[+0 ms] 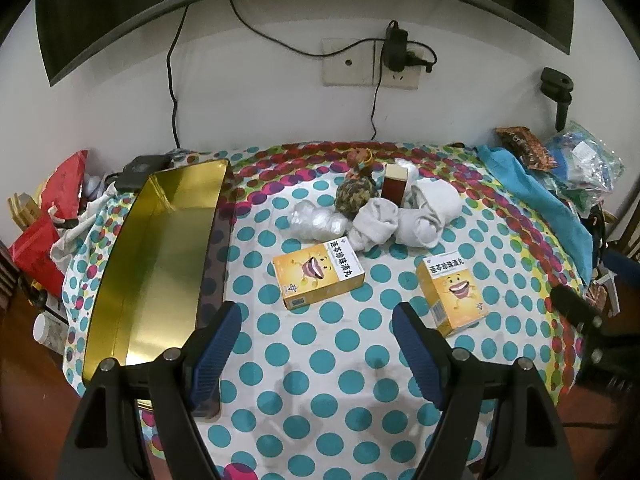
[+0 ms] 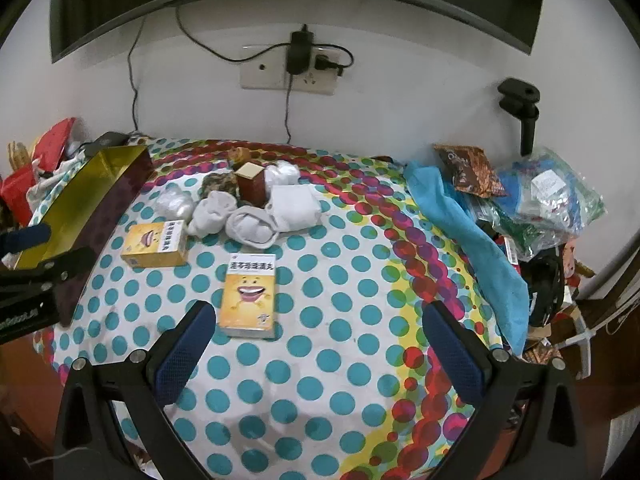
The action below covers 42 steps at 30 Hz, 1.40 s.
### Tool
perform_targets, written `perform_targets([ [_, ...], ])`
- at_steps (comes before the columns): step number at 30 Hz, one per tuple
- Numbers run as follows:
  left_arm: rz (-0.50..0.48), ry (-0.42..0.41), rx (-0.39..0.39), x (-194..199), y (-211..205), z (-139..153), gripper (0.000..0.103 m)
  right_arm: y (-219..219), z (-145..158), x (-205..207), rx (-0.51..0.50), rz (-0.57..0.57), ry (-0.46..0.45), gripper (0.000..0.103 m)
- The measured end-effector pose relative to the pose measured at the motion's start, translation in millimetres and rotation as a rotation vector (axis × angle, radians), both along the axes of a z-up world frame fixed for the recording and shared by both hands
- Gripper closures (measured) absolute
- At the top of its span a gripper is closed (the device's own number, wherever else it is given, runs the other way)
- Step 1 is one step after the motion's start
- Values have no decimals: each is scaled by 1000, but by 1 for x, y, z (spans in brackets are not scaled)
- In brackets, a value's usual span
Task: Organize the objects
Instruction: 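Move the right tool to the yellow medicine box and close on it, then lift the yellow medicine box with the right tool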
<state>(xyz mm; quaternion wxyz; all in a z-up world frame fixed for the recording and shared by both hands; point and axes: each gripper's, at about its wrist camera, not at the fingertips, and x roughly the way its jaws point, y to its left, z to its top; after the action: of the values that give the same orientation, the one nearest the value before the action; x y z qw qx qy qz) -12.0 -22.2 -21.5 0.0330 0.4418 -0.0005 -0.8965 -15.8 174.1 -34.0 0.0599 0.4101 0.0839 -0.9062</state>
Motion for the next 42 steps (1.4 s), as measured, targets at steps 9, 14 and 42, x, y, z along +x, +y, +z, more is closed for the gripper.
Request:
perform_targets([
  [9,-12,-2,-16,-11,7,-7,23,22,-14,-31,-6,-20,31,0],
  [14,-2,-23,-26,-19,7,-19,23,14,-38,-39,-42,22,-25,0],
  [42,17,-99,50,-56,-11,-65,23,-59,-121,-66,-26,213,-167,55],
])
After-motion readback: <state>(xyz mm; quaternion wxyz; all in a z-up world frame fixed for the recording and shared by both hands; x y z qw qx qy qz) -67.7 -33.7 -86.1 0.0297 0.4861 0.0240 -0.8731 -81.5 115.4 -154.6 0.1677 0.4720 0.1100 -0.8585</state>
